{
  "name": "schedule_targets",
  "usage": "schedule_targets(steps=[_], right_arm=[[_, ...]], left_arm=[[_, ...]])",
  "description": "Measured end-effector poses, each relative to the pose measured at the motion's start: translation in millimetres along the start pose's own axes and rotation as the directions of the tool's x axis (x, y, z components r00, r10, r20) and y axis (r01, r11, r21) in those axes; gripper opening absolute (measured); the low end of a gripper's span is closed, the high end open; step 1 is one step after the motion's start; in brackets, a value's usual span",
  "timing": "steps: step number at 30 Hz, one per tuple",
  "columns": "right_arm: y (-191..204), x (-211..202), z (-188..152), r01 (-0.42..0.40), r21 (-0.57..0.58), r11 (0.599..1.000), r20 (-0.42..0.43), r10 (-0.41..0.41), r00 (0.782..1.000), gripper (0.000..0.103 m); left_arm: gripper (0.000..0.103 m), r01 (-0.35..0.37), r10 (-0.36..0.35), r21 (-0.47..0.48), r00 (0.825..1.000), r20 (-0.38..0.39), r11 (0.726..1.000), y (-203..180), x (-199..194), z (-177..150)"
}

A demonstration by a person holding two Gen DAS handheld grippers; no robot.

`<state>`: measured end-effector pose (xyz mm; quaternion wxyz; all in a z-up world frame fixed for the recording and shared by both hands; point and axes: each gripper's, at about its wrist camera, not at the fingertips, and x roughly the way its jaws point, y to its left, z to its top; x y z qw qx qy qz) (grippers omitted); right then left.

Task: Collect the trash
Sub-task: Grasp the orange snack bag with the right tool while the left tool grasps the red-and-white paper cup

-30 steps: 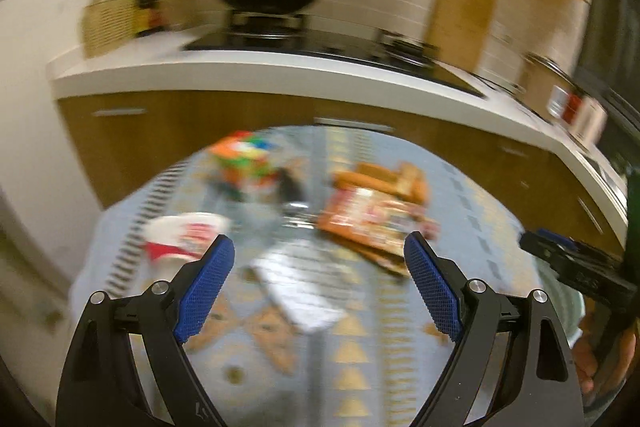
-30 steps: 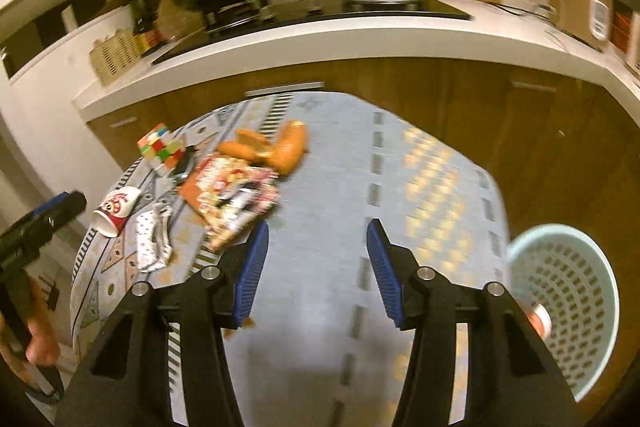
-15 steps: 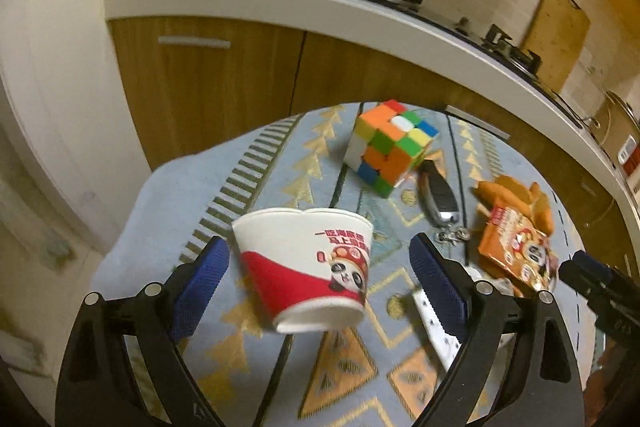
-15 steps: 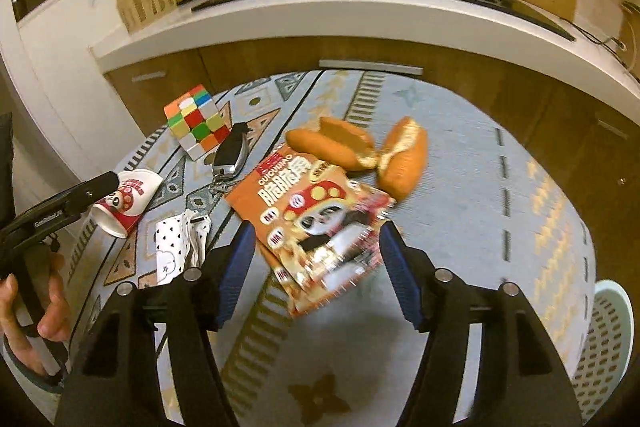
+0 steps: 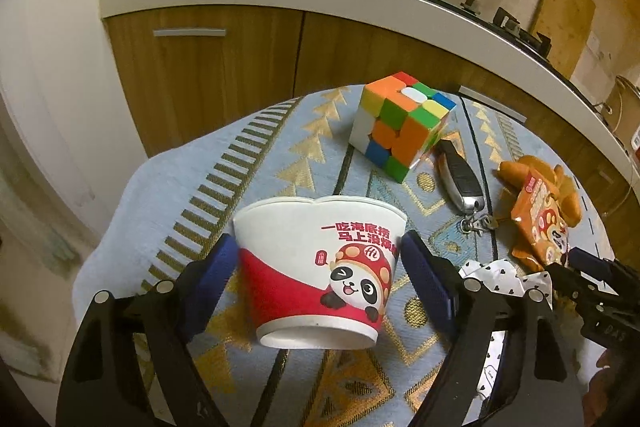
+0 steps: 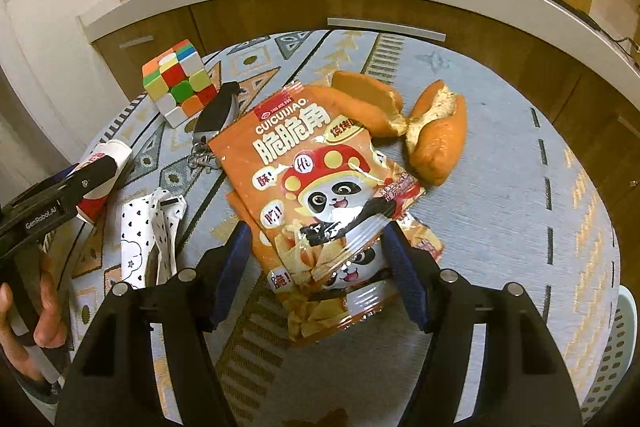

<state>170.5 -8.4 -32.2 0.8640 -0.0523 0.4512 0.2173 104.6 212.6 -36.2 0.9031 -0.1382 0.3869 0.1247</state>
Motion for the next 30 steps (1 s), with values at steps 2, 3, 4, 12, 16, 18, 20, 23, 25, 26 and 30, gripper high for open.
schedule_targets(steps=[2,3,4,12,16,18,20,23,25,26,30], right_arm=[[1.5,1.8,0.6,0.004,-0.006,1.000,0.000,-0.004,1.000,0.065],[2.1,2.5,1.1,0.005,-0.007,1.000,0.000,-0.005,1.000,0.065],[3.4,4.0,1.4,0.013,-0.012,1.000,-0.001,-0.013,1.000,0.065],[19.6,11.4,0.4,0.079,-0.064,0.995,-0.007,-0.080,0.997,0.071],[8.3,6.8,1.2,0.010,-0.003,1.000,-0.007,-0.010,1.000,0.071],[2.7,2.2,1.6,-0.026,0.028,0.999,-0.004,0.027,1.000,0.071],[-1.0,-5.7,3.0,-0.030,0.048,0.998,0.014,0.030,0.999,0.071],[4.6,-13.7,8.2,0.003,0.018,1.000,0.031,-0.003,1.000,0.071],[12.6,-13.1,13.9,0.028,-0.013,1.000,0.034,-0.028,0.999,0.071],[17.4,-11.6,17.1,0.034,-0.029,0.999,0.035,-0.033,0.999,0.071],[33.1,14.4,25.4,0.044,-0.092,0.995,-0.023,-0.046,0.999,0.075]], left_arm=[[0.081,0.001,-0.001,0.000,1.000,0.007,1.000,0.4,-0.5,-1.0],[0.081,-0.001,0.001,0.002,1.000,0.009,1.000,-0.1,-0.4,-1.2],[0.081,-0.003,0.003,0.006,1.000,0.010,1.000,-1.1,-0.8,-1.3],[0.081,0.013,-0.013,0.021,1.000,0.005,1.000,-2.5,-1.4,-3.3],[0.081,0.029,-0.029,0.012,1.000,-0.002,1.000,0.4,-0.1,-3.9],[0.082,0.034,-0.034,0.012,0.999,-0.008,0.999,0.7,1.4,-3.9],[0.082,0.032,-0.032,0.015,0.999,-0.006,0.999,0.5,1.6,-4.2],[0.081,0.027,-0.027,0.022,1.000,0.000,0.999,-0.5,1.4,-4.7],[0.081,0.030,-0.030,0.023,1.000,0.005,0.999,-0.9,0.0,-5.6],[0.081,0.034,-0.034,0.022,0.999,0.005,0.999,-0.7,-0.3,-5.8],[0.081,0.051,-0.051,0.009,0.999,0.002,0.999,2.0,-1.3,-6.7]])
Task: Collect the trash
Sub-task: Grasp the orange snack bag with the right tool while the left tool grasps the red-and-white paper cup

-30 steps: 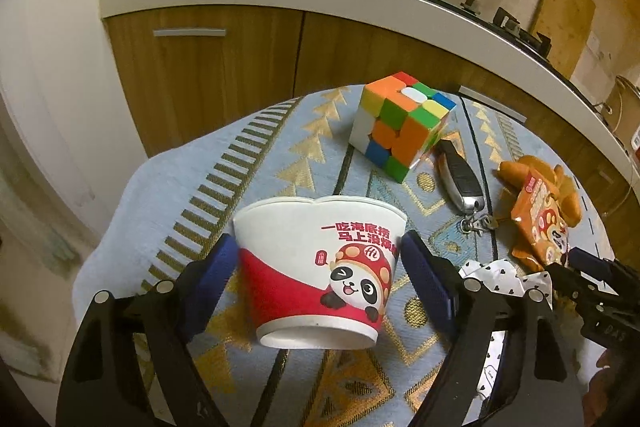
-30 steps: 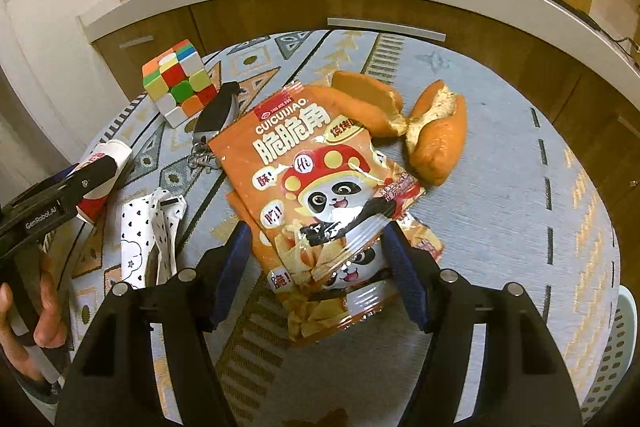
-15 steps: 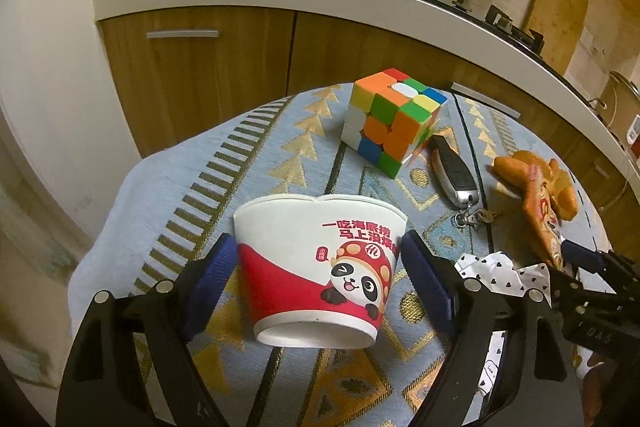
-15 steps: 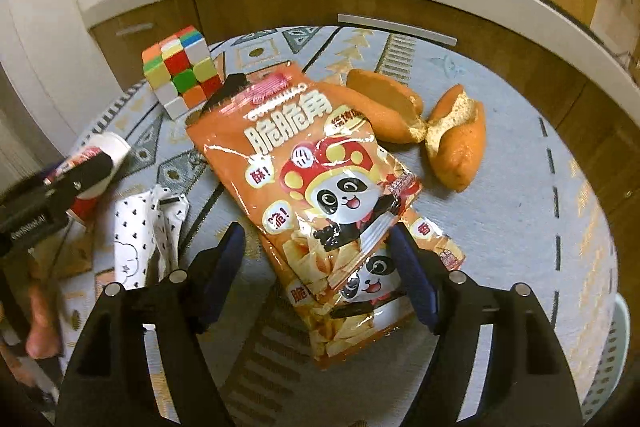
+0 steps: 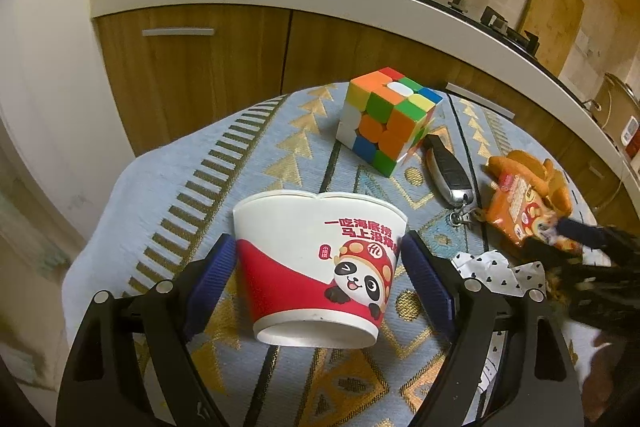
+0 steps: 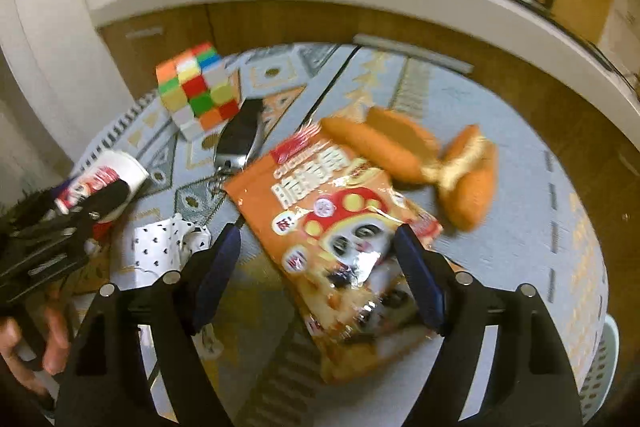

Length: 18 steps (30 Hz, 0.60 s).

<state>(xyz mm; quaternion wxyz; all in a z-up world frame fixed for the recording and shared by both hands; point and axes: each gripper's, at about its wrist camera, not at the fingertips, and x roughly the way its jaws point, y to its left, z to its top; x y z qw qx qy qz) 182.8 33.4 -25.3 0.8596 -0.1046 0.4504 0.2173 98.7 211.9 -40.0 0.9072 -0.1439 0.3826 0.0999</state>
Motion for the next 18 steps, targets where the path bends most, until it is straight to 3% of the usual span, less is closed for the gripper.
schedule_targets(steps=[5,9,12,14,18], right_arm=[[3.1,15.9,3.9,0.012,0.010,1.000,-0.009,-0.012,1.000,0.075],[-8.0,14.1,6.6,-0.059,0.084,0.995,-0.001,0.060,0.998,0.075],[-18.4,11.7,7.0,-0.118,0.146,0.982,0.014,0.118,0.993,0.068],[-25.9,9.9,6.7,-0.174,0.188,0.967,0.030,0.171,0.985,0.056],[-28.1,8.7,5.9,-0.194,0.203,0.960,0.034,0.191,0.981,0.032]], left_arm=[[0.081,0.017,-0.018,-0.010,1.000,-0.003,1.000,3.0,0.6,-0.2],[0.081,0.026,-0.026,-0.014,1.000,-0.004,1.000,3.9,0.9,-0.5],[0.081,0.034,-0.034,-0.017,0.999,-0.005,0.999,4.9,0.9,-0.1],[0.081,0.037,-0.037,-0.018,0.999,-0.005,0.999,5.3,0.6,-0.1],[0.081,0.029,-0.029,-0.011,1.000,-0.003,1.000,4.2,0.3,0.1]])
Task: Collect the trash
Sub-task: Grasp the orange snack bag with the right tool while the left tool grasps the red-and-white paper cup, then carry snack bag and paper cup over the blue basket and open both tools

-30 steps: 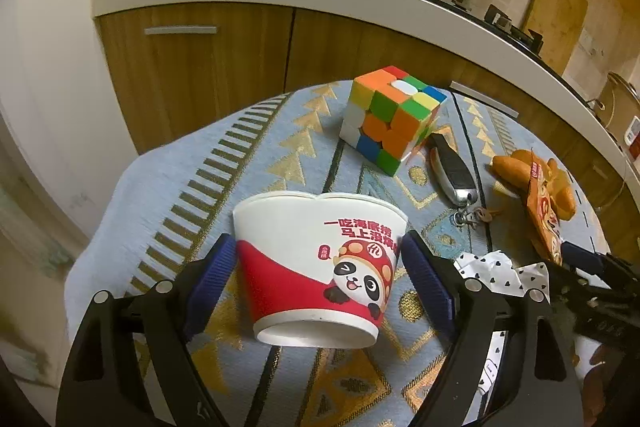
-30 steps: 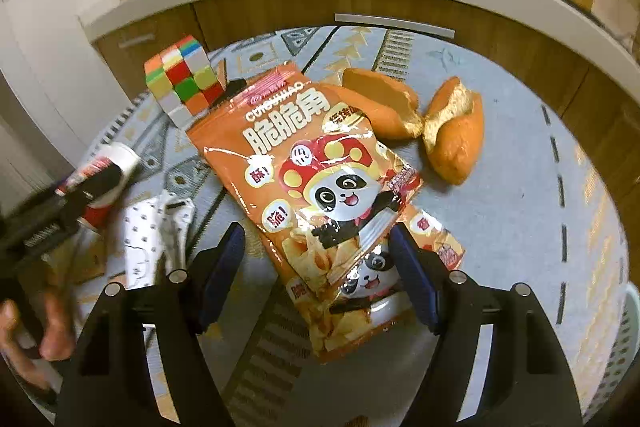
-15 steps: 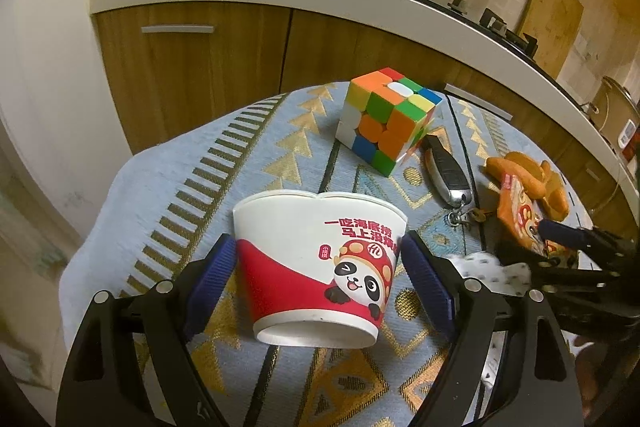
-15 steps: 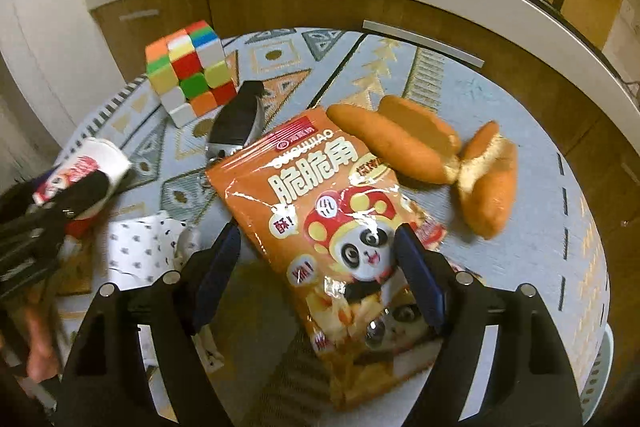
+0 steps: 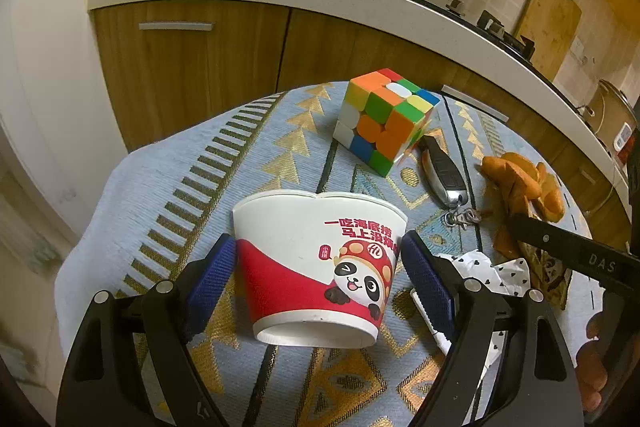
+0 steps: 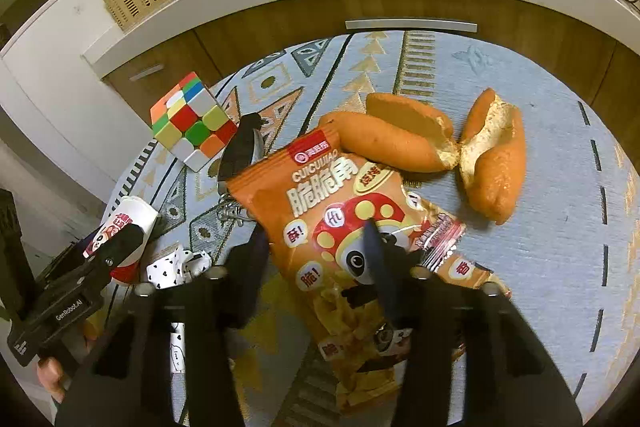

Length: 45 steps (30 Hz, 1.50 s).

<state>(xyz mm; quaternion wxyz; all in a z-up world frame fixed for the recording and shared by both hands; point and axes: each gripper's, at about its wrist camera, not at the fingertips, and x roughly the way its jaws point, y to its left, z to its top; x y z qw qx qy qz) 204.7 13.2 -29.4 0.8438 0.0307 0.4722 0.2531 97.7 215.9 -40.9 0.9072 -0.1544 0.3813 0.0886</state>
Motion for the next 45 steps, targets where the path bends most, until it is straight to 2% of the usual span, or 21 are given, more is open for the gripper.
schedule_targets(steps=[2,4,7,11,16,22,28,36,41,45], right_arm=[[3.9,-0.6,-1.5,0.006,-0.015,1.000,0.004,-0.006,1.000,0.015],[11.8,-1.7,-4.6,0.036,-0.046,0.998,0.009,-0.035,0.999,0.005],[17.3,-6.8,-7.2,0.071,-0.076,0.995,0.033,-0.068,0.997,0.003],[18.2,-35.2,-12.5,0.061,-0.090,0.994,0.092,-0.053,0.994,0.002],[13.6,-86.2,-21.4,0.041,-0.082,0.996,0.185,-0.025,0.982,0.002],[-7.6,-146.3,-32.6,0.057,-0.039,0.998,0.291,-0.043,0.956,0.002],[-45.3,-198.4,-49.8,0.084,0.031,0.996,0.362,-0.090,0.928,0.002],[-120.6,-254.0,-91.0,0.173,0.170,0.970,0.395,-0.228,0.890,0.002],[-171.2,-267.3,-123.4,0.211,0.269,0.940,0.361,-0.301,0.883,0.002],[-207.3,-268.9,-151.2,0.223,0.341,0.913,0.320,-0.336,0.886,0.002]], left_arm=[[0.081,0.000,0.000,0.001,1.000,-0.001,1.000,-0.3,0.3,0.6],[0.080,-0.008,0.008,0.016,1.000,0.002,1.000,-3.1,-0.9,0.5],[0.079,-0.007,0.006,0.045,1.000,0.025,0.999,-10.0,-7.9,-1.4],[0.078,-0.002,-0.001,0.076,0.999,0.041,0.997,-19.0,-20.6,-7.7],[0.078,0.070,-0.078,0.078,0.992,0.098,0.994,-31.7,-52.4,-4.3],[0.078,0.162,-0.187,0.151,0.967,0.173,0.975,-71.4,-93.7,5.1],[0.078,0.256,-0.309,0.262,0.934,0.182,0.930,-135.0,-113.6,2.7],[0.078,0.341,-0.412,0.386,0.904,0.117,0.857,-225.1,-111.0,-18.5],[0.078,0.410,-0.462,0.430,0.887,0.019,0.805,-279.7,-92.0,-39.8],[0.079,0.468,-0.484,0.450,0.871,-0.086,0.761,-320.2,-70.2,-60.9]])
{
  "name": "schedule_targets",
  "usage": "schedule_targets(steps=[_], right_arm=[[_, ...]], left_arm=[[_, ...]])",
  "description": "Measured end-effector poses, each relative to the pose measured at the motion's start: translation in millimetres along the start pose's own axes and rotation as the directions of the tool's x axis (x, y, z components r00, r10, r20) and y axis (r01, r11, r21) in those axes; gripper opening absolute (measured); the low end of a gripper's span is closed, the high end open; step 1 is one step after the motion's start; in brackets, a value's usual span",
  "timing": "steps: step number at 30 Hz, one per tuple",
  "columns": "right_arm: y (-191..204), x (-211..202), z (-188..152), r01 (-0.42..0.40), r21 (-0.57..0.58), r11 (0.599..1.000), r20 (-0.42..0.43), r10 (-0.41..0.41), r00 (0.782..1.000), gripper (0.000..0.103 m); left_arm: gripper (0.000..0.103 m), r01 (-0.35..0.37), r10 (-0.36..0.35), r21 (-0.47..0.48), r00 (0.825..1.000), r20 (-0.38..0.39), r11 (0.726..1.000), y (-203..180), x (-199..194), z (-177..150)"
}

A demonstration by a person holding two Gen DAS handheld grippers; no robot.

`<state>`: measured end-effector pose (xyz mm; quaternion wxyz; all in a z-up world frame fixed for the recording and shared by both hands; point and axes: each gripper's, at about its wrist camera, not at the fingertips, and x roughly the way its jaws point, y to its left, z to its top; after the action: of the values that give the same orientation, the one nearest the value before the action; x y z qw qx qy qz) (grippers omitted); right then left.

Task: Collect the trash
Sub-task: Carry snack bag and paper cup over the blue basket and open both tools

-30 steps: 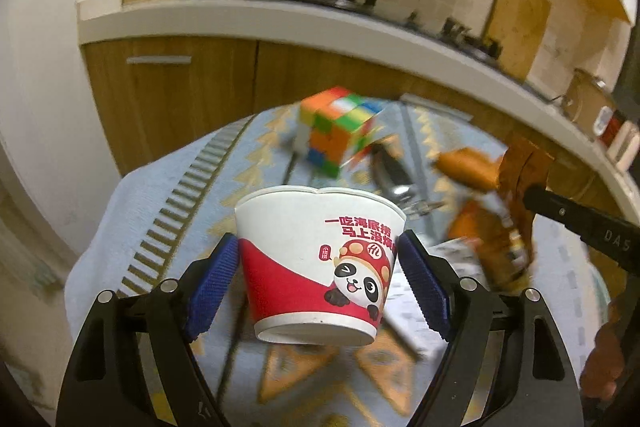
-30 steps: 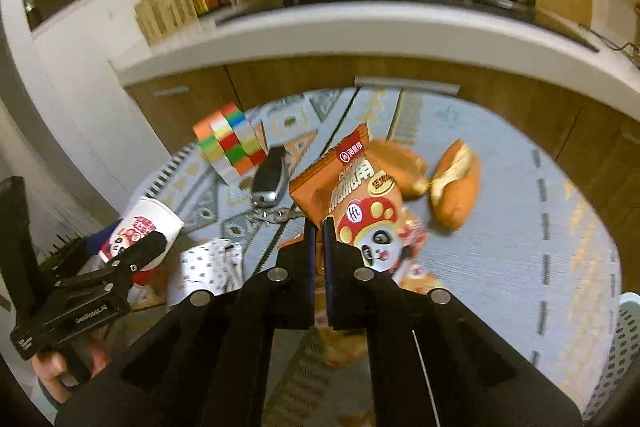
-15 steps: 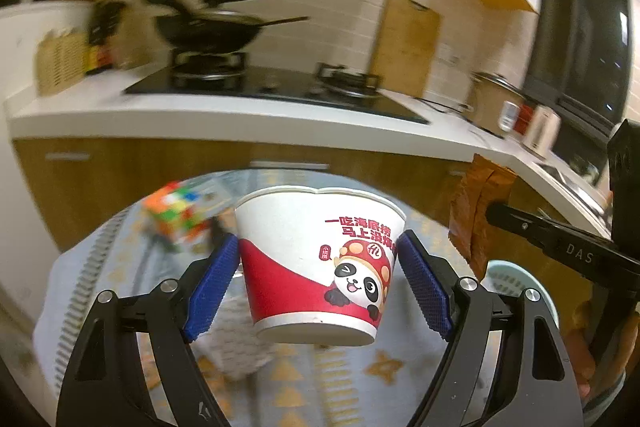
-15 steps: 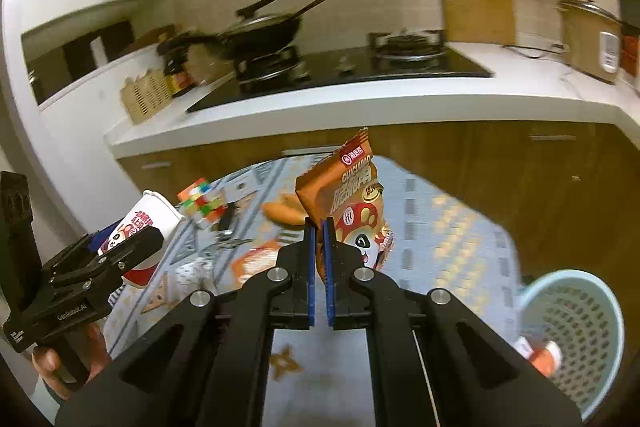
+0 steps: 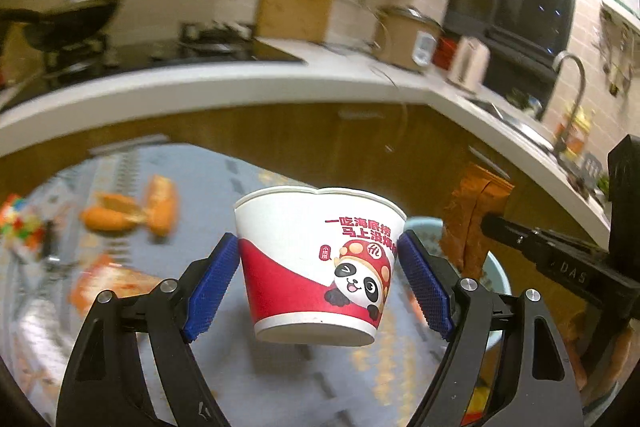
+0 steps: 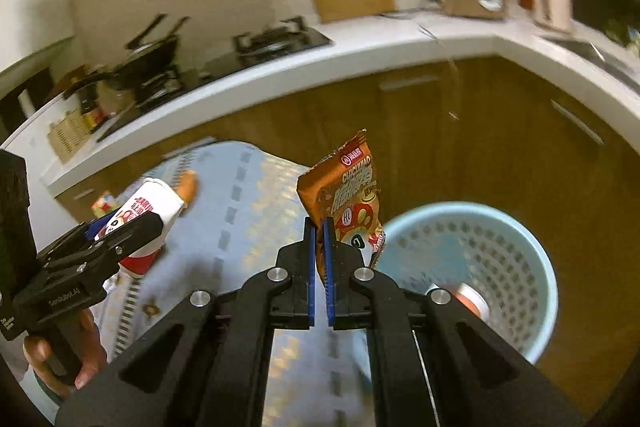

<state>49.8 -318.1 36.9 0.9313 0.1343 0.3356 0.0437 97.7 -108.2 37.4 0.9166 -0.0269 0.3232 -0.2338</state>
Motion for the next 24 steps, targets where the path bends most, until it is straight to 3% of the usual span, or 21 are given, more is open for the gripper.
schedule_targets(steps=[3,7,16,21,24], right_arm=[[-31.0,7.4,-12.3,0.044,0.047,0.998,-0.045,-0.042,0.998,0.002],[-61.9,12.0,-26.9,0.062,0.099,0.993,-0.086,-0.054,0.995,0.002],[-100.4,23.0,-47.6,0.067,0.197,0.978,-0.164,-0.034,0.986,0.003],[-110.7,26.2,-48.5,0.086,0.235,0.968,-0.181,-0.044,0.983,0.004],[-115.7,25.4,-50.0,0.048,0.274,0.960,-0.178,0.002,0.984,0.005]], left_arm=[[0.079,0.083,-0.082,0.012,0.994,-0.076,0.996,-22.5,30.6,-4.9],[0.079,0.112,-0.107,0.028,0.986,-0.130,0.993,-45.9,58.6,-11.1],[0.081,0.095,-0.077,0.070,0.970,-0.230,0.993,-74.4,95.6,-28.6],[0.086,0.098,-0.081,0.059,0.968,-0.239,0.993,-72.6,98.0,-31.8],[0.086,0.097,-0.081,0.056,0.968,-0.237,0.994,-69.2,95.8,-32.1]])
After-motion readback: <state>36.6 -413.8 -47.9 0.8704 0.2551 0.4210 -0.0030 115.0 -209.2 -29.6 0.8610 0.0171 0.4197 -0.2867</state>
